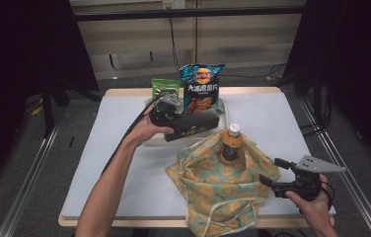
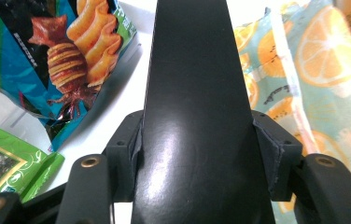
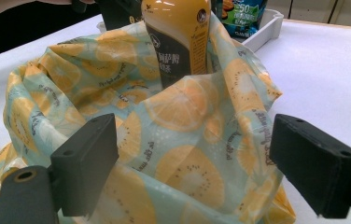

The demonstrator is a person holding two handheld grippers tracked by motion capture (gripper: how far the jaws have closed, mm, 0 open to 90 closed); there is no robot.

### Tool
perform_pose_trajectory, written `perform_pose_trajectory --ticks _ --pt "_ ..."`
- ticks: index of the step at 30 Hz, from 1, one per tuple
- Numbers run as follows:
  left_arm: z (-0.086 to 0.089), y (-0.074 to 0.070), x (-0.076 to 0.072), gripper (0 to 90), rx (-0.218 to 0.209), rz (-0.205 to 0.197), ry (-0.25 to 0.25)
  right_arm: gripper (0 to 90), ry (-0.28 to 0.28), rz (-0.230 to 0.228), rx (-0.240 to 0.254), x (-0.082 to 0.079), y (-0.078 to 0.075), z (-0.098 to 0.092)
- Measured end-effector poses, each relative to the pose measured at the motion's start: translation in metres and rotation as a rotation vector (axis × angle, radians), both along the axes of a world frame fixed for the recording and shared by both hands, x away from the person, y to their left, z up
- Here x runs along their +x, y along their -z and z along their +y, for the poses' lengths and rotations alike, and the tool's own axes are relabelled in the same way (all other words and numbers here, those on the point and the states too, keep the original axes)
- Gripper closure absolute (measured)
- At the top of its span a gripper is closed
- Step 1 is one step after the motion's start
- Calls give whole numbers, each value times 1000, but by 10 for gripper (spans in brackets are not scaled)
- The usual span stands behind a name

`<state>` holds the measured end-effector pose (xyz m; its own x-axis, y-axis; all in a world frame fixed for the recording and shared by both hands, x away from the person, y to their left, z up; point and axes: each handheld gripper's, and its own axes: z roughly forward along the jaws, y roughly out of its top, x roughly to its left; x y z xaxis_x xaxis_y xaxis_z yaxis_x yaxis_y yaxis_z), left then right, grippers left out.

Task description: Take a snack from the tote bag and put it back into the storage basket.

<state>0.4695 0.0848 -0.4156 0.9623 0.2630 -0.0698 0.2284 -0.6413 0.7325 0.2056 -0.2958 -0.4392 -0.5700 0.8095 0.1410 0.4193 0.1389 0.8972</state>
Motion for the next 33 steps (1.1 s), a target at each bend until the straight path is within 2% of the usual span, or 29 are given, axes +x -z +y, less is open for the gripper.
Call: perform_pose_trajectory --ticks 4,5,6,10,12,15,18,20,21,22,23,26,28,29,33 --pt "-3 0 4 430 1 2 8 147 0 1 -1 0 0 0" --pt "-6 0 5 429 19 1 8 147 1 2 -1 0 0 0" --pt "-7 2 5 430 7 -1 6 147 3 2 0 0 0 0" --pt "-10 5 8 430 16 5 20 147 8 2 1 0 0 -1" --pt "-12 10 12 430 0 20 -3 147 6 7 2 0 1 -1" --pt "-13 11 15 429 -11 21 -5 147 7 9 2 0 1 -1" --pt "-18 12 20 429 5 27 1 147 5 6 2 0 1 -2" --pt "-20 12 21 429 2 26 4 148 5 6 1 0 1 -2" --pt "-23 12 24 429 20 11 21 147 5 6 2 0 1 -2" --pt "-25 13 24 429 7 24 8 147 5 6 1 0 1 -2" --pt "-26 13 25 429 16 21 11 147 7 6 0 0 1 -2" --pt "-28 15 26 429 7 22 16 147 8 5 1 0 1 -2" --pt "-29 18 26 428 11 17 24 147 9 5 0 -1 1 -3" --pt "-29 17 26 428 26 15 34 147 12 4 -1 -1 2 -4" --pt "-31 23 30 428 7 24 27 148 9 11 -5 -1 2 -4"
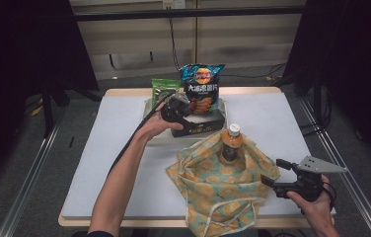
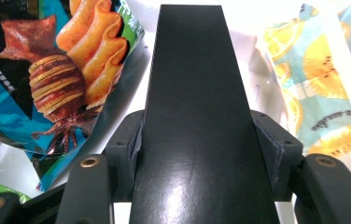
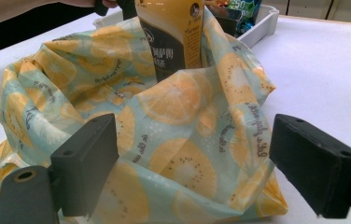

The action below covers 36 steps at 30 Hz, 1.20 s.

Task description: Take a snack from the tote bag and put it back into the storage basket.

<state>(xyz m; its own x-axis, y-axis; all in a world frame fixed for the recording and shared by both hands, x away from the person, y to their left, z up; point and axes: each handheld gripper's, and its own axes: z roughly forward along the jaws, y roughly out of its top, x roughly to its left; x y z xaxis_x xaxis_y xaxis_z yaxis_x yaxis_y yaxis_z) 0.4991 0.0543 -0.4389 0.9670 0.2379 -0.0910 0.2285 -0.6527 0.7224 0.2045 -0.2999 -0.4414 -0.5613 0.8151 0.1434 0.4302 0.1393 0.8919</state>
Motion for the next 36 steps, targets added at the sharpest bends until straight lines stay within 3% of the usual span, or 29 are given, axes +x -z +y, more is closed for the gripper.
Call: perform_pose_trajectory --ticks 11,15,21,23,24,27,29,31,33,34,35,36 --pt "-4 11 0 422 -23 14 -3 148 0 7 -7 1 2 0" --pt "-4 13 -1 398 7 32 -9 148 -6 4 -10 0 2 -1" --pt "-4 13 -3 345 1 9 -24 148 4 8 -7 0 2 -2" --pt "-1 10 -4 318 -26 19 -58 148 2 8 -4 -1 2 -2" --pt "2 10 -5 308 -63 25 -63 148 1 9 -4 -1 2 -2" --pt "11 5 -9 270 -74 32 -84 142 -4 12 -8 0 3 -2" --pt "17 4 -13 275 -101 15 -95 142 -2 13 -4 0 3 -2" --pt "24 -2 -17 313 -95 10 -118 140 1 10 -3 -1 2 -2" --pt "32 -9 -22 347 -119 -13 -142 140 4 10 -2 -1 2 -2" --pt "35 -11 -24 435 -151 -2 -147 138 5 10 -1 -1 2 -2" --pt "38 -13 -26 505 -150 -9 -146 138 4 10 0 -1 2 -2" --pt "41 -15 -32 691 -152 5 -137 138 4 8 0 -1 2 -2"
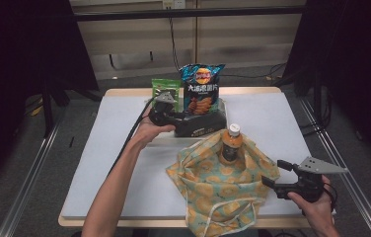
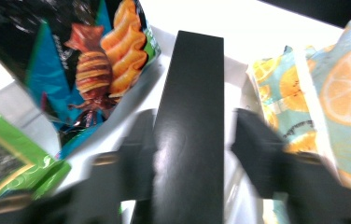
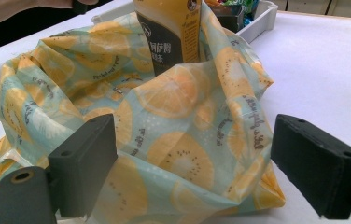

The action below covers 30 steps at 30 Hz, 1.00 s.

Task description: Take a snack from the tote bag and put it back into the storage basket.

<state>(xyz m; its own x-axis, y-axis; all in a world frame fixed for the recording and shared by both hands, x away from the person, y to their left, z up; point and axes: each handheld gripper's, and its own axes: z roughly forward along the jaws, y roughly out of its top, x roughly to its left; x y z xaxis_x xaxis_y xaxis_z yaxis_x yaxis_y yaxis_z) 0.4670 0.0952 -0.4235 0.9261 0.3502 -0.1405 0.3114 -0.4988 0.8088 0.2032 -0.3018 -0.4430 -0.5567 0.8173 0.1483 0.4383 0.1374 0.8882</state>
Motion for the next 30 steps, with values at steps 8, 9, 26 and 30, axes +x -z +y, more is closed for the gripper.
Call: perform_pose_trajectory --ticks 8,9,26,30 --pt "6 5 -18 900 11 23 26 138 2 -2 -5 -1 0 1" --pt "8 7 -19 900 3 31 21 138 1 -3 -6 -1 0 1" --pt "16 24 -30 900 74 34 -13 139 11 -3 -9 0 0 2" --pt "15 28 -24 900 85 46 -57 139 10 -3 -7 1 0 2"
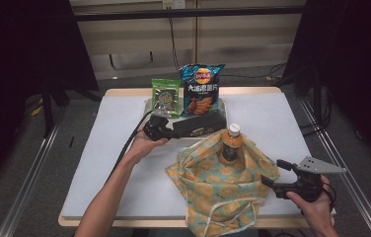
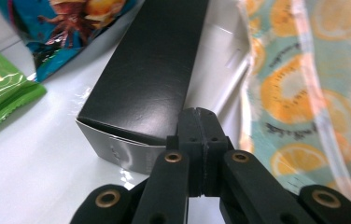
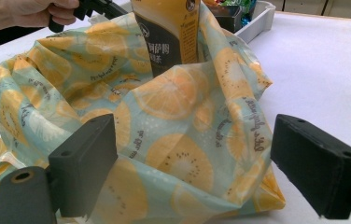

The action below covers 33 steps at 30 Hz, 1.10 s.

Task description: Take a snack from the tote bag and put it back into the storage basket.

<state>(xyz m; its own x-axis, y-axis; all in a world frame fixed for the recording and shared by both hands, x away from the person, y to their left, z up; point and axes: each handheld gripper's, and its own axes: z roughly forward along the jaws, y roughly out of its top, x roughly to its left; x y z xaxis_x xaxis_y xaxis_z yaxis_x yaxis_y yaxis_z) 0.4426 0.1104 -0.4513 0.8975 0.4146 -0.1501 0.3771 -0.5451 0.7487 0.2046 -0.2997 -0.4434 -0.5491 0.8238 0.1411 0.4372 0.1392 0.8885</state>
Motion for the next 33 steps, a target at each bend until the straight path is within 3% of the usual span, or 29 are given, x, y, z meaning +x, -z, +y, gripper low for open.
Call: perform_pose_trajectory --ticks 6,8,19,20,22,24,25,33 --pt "0 1 4 900 -16 0 -30 139 2 -1 -2 0 0 0" --pt "0 1 7 897 -3 -6 -44 139 4 -1 1 0 -1 0" --pt "-4 10 20 891 -7 21 -100 139 3 1 0 0 0 -1" --pt "-6 12 21 891 -21 19 -104 139 2 1 -1 0 0 -1" --pt "-9 11 21 891 3 11 -105 139 -1 2 0 0 0 -1" --pt "-11 12 22 889 -19 9 -116 139 -1 2 -1 0 0 -1" --pt "-10 12 23 885 -1 2 -134 139 0 0 0 0 0 -1" --pt "-12 14 19 856 -36 7 -97 139 3 -2 3 0 -1 -3"
